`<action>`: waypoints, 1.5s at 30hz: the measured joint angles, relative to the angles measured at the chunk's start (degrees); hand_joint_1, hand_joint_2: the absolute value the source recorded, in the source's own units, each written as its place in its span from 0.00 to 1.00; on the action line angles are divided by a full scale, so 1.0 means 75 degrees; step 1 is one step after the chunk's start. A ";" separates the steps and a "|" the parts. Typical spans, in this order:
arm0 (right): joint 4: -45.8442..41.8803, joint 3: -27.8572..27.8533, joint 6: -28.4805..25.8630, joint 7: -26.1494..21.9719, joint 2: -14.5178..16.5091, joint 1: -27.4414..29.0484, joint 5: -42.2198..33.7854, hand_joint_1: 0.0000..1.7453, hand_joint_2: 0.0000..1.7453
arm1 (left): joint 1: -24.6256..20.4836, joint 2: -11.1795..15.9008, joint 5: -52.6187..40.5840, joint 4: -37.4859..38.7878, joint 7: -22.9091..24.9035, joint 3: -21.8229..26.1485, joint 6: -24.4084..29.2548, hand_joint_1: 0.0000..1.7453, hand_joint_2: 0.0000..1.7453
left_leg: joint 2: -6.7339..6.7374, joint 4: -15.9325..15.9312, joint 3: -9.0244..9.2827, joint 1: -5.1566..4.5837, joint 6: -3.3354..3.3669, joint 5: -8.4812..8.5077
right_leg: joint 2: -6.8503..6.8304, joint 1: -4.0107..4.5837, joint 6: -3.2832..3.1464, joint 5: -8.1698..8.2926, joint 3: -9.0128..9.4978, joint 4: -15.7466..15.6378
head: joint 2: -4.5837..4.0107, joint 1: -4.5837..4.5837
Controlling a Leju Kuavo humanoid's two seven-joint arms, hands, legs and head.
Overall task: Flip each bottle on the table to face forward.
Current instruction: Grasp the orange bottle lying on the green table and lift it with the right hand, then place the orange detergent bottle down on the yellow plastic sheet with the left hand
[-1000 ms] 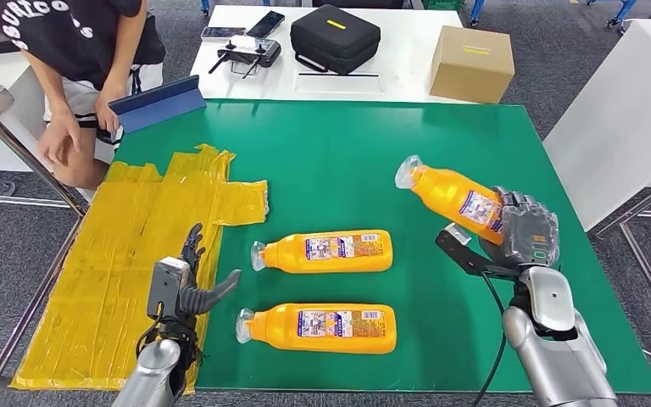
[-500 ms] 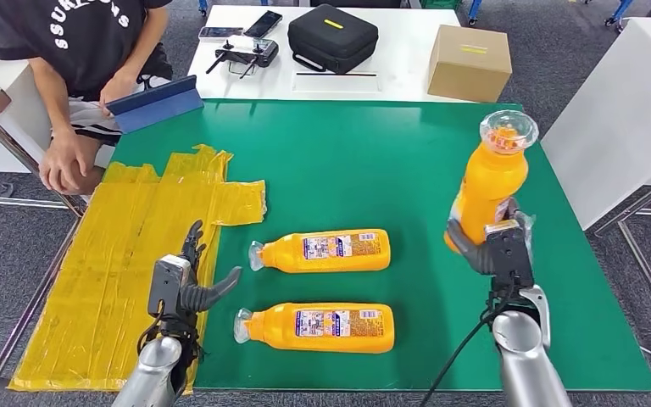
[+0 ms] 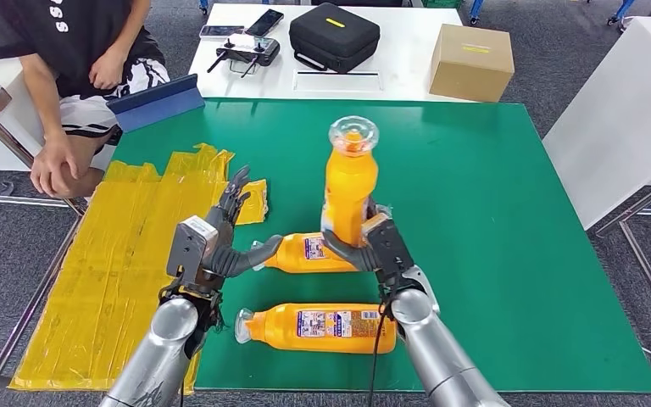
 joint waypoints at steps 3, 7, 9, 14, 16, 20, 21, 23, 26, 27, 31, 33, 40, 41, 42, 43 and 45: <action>0.0473 0.0400 -0.0074 -0.0021 0.0231 -0.0328 0.0059 1.00 1.00 | -0.0196 0.0000 0.0041 -0.0178 0.0094 -0.0261 -0.0007 0.00 1.00 | 0.0000 0.0001 0.0000 0.0000 0.0000 0.0000 | 0.0000 0.0000 0.0000 0.0000 -0.0001 0.0000 | 0.0000 -0.0001; 0.0883 0.0746 -0.0146 -0.0026 0.0423 -0.0579 0.0216 1.00 1.00 | -0.0309 0.0007 0.0060 -0.0262 0.0113 -0.0437 0.0007 0.00 1.00 | -0.0002 0.0001 -0.0001 0.0000 0.0000 0.0000 | -0.0001 0.0000 0.0000 0.0000 -0.0001 0.0000 | 0.0000 0.0001; 0.1074 0.0912 -0.0203 -0.0025 0.0504 -0.0682 0.0339 1.00 1.00 | -0.0340 0.0009 0.0065 -0.0266 0.0111 -0.0497 0.0023 0.00 1.00 | 0.0001 0.0001 -0.0002 0.0000 0.0000 0.0000 | 0.0001 -0.0001 0.0000 0.0000 -0.0003 0.0000 | 0.0000 0.0001; 0.1489 0.1245 -0.0329 -0.0022 0.0695 -0.0888 0.0517 1.00 1.00 | -0.0402 0.0008 0.0072 -0.0266 0.0102 -0.0595 0.0050 0.00 1.00 | -0.0002 0.0001 -0.0003 0.0000 0.0000 0.0000 | -0.0001 -0.0001 0.0000 0.0000 -0.0006 -0.0001 | 0.0000 0.0001; 0.1620 0.1338 -0.0376 -0.0020 0.0754 -0.0956 0.0576 1.00 1.00 | -0.0431 0.0008 0.0079 -0.0265 0.0102 -0.0628 0.0063 0.00 1.00 | 0.0000 0.0001 -0.0003 0.0000 0.0000 0.0000 | 0.0000 -0.0001 0.0000 0.0000 -0.0006 0.0000 | 0.0000 0.0001; 0.1845 0.1477 -0.0485 -0.0018 0.0850 -0.1081 0.0685 1.00 1.00 | -0.0495 0.0008 0.0104 -0.0258 0.0104 -0.0645 0.0090 0.00 1.00 | 0.0000 0.0001 -0.0004 0.0000 0.0000 0.0000 | 0.0000 -0.0001 0.0000 0.0000 -0.0007 0.0000 | 0.0000 0.0001; 0.1917 0.1512 -0.0535 -0.0018 0.0878 -0.1125 0.0728 1.00 1.00 | -0.0516 0.0008 0.0114 -0.0252 0.0108 -0.0645 0.0094 0.00 1.00 | 0.0001 0.0001 -0.0004 0.0000 0.0000 0.0000 | 0.0000 -0.0002 0.0000 0.0000 -0.0007 0.0000 | 0.0000 0.0001; 0.2060 0.1590 -0.0663 -0.0020 0.0936 -0.1222 0.0829 1.00 1.00 | -0.0567 0.0008 0.0128 -0.0240 0.0119 -0.0643 0.0106 0.00 1.00 | 0.0001 0.0001 -0.0004 0.0000 0.0000 0.0000 | 0.0000 -0.0002 0.0000 0.0000 -0.0007 0.0000 | 0.0000 0.0000; 0.2199 0.1659 -0.0774 -0.0022 0.1001 -0.1315 0.0906 1.00 1.00 | -0.0607 0.0008 0.0134 -0.0231 0.0124 -0.0636 0.0126 0.00 1.00 | 0.0000 0.0001 -0.0004 0.0000 0.0000 0.0000 | 0.0000 -0.0002 0.0000 0.0000 -0.0007 0.0000 | 0.0000 0.0000; 0.2232 0.1673 -0.0779 -0.0022 0.1015 -0.1333 0.0914 1.00 1.00 | -0.0610 0.0008 0.0135 -0.0226 0.0124 -0.0633 0.0133 0.00 1.00 | 0.0000 0.0001 -0.0004 0.0000 0.0000 0.0000 | 0.0000 -0.0002 0.0000 0.0000 -0.0008 0.0000 | 0.0000 0.0000; 0.2337 0.1732 -0.0905 -0.0035 0.1038 -0.1376 0.1045 1.00 1.00 | -0.0613 0.0008 0.0141 -0.0204 0.0132 -0.0626 0.0143 0.00 1.00 | 0.0000 0.0002 -0.0005 0.0000 0.0000 0.0000 | 0.0000 -0.0002 0.0000 0.0000 -0.0008 0.0000 | 0.0000 0.0001; 0.2382 0.1801 -0.1117 -0.0043 0.1044 -0.1389 0.1225 1.00 1.00 | -0.0618 0.0009 0.0173 -0.0188 0.0147 -0.0625 0.0123 0.00 1.00 | 0.0000 0.0002 -0.0005 0.0000 0.0000 0.0000 | 0.0000 -0.0002 0.0000 0.0000 -0.0008 -0.0001 | 0.0000 0.0000; 0.2511 0.2020 -0.1544 -0.0067 0.1059 -0.1410 0.1602 1.00 1.00 | -0.0650 0.0008 0.0246 -0.0125 0.0196 -0.0624 0.0033 0.00 1.00 | 0.0001 0.0002 -0.0004 0.0000 0.0000 0.0000 | 0.0000 -0.0003 0.0000 0.0000 -0.0008 -0.0001 | 0.0000 0.0000; 0.2527 0.2036 -0.1556 -0.0071 0.1066 -0.1412 0.1610 1.00 1.00 | -0.0651 0.0008 0.0246 -0.0123 0.0199 -0.0624 0.0030 0.00 1.00 | 0.0001 0.0002 -0.0004 0.0000 0.0000 0.0000 | 0.0000 -0.0003 0.0000 0.0000 -0.0008 -0.0001 | 0.0000 0.0000; 0.2541 0.2050 -0.1564 -0.0077 0.1074 -0.1416 0.1616 1.00 1.00 | -0.0652 0.0009 0.0246 -0.0119 0.0201 -0.0624 0.0028 0.00 1.00 | 0.0001 0.0002 -0.0004 0.0000 0.0000 0.0000 | 0.0000 -0.0003 0.0000 0.0000 -0.0008 0.0000 | 0.0000 0.0000; 0.2554 0.2060 -0.1571 -0.0084 0.1081 -0.1421 0.1625 1.00 1.00 | -0.0653 0.0009 0.0246 -0.0113 0.0202 -0.0623 0.0028 0.00 1.00 | 0.0001 0.0002 -0.0004 0.0000 0.0000 0.0000 | 0.0000 -0.0003 0.0000 0.0000 -0.0008 0.0000 | 0.0000 0.0000; 0.2575 0.2076 -0.1627 -0.0106 0.1087 -0.1435 0.1666 1.00 1.00 | -0.0654 0.0011 0.0249 -0.0095 0.0204 -0.0624 0.0023 0.00 1.00 | 0.0001 0.0002 -0.0004 0.0000 0.0000 0.0000 | 0.0000 -0.0003 0.0000 0.0000 -0.0008 0.0000 | 0.0000 0.0000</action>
